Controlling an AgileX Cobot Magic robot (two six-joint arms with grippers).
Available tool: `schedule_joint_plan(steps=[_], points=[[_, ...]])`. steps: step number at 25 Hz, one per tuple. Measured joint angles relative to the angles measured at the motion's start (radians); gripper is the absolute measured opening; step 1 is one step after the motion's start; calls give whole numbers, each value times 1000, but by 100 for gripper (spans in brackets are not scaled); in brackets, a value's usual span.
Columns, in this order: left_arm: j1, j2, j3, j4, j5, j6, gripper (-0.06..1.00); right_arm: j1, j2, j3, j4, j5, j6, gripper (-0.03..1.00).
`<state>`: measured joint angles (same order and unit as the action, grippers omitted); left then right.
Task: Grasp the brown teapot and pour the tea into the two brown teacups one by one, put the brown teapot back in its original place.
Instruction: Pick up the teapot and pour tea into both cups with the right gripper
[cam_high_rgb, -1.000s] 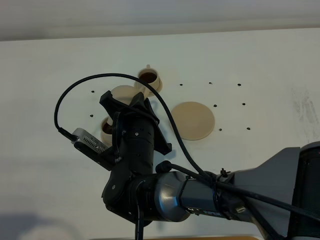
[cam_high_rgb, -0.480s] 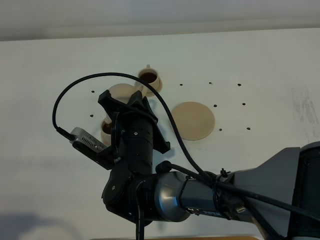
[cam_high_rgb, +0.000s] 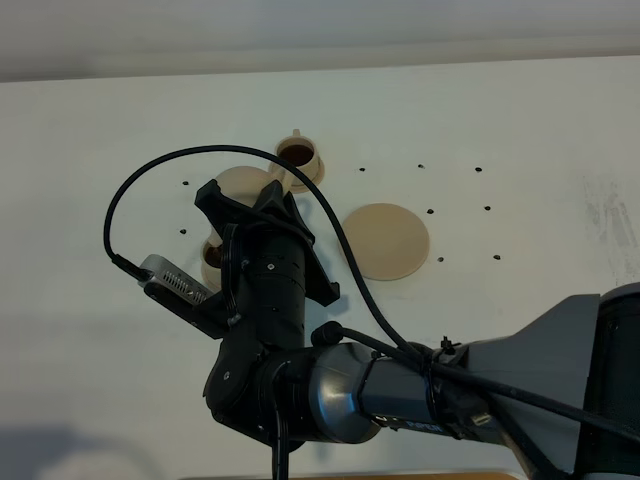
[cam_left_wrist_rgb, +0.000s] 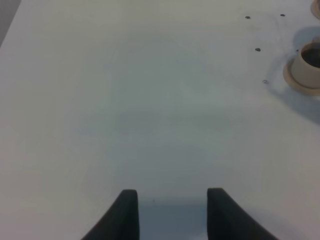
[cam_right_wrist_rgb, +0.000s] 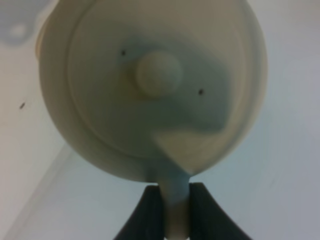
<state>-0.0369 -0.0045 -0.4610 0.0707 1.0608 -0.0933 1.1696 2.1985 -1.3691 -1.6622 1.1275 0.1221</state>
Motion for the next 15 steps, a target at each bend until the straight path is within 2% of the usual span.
schedule_joint_plan(steps=[11, 15], points=[[0, 0, 0, 0, 0, 0, 31, 0, 0, 0, -15, 0, 0, 12], [0, 0, 0, 0, 0, 0, 31, 0, 0, 0, 0, 0, 33, 12]])
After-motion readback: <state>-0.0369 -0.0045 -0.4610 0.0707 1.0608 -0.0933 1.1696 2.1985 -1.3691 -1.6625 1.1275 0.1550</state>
